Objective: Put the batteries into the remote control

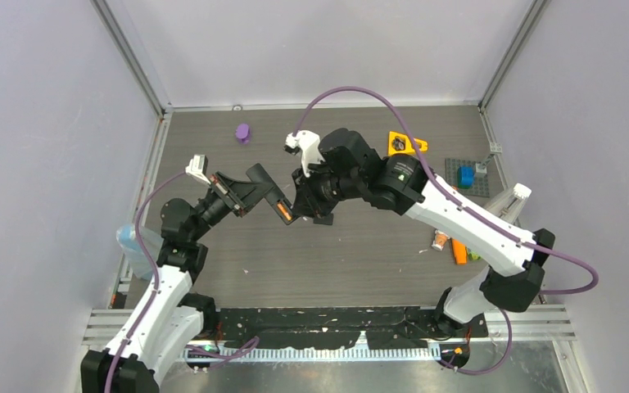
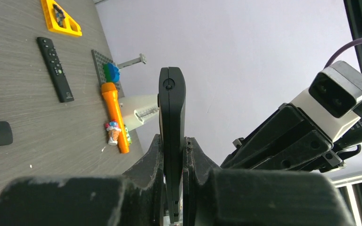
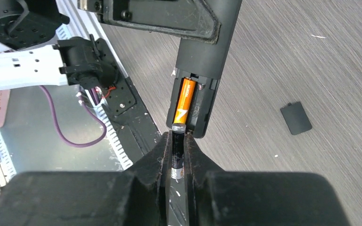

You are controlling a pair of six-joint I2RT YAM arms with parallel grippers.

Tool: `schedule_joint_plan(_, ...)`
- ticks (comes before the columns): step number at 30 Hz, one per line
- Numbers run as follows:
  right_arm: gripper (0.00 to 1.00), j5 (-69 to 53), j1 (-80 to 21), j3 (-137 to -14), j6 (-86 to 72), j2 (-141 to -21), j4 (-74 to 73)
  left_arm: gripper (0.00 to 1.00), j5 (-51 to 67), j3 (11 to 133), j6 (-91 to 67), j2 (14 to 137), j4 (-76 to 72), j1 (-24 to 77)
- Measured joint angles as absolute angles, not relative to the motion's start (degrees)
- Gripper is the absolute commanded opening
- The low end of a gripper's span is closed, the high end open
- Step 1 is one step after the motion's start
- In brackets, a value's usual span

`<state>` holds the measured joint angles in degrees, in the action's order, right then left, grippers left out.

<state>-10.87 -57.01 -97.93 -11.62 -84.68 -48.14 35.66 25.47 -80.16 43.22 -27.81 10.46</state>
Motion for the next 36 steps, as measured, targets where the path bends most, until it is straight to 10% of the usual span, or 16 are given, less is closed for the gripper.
schedule_joint_plan(36,0.20,-8.21,-58.76,-107.28,-9.58,-95.29,-55.37,0.00,35.38,21.87,-85.62,43.62,-31.24,10.50)
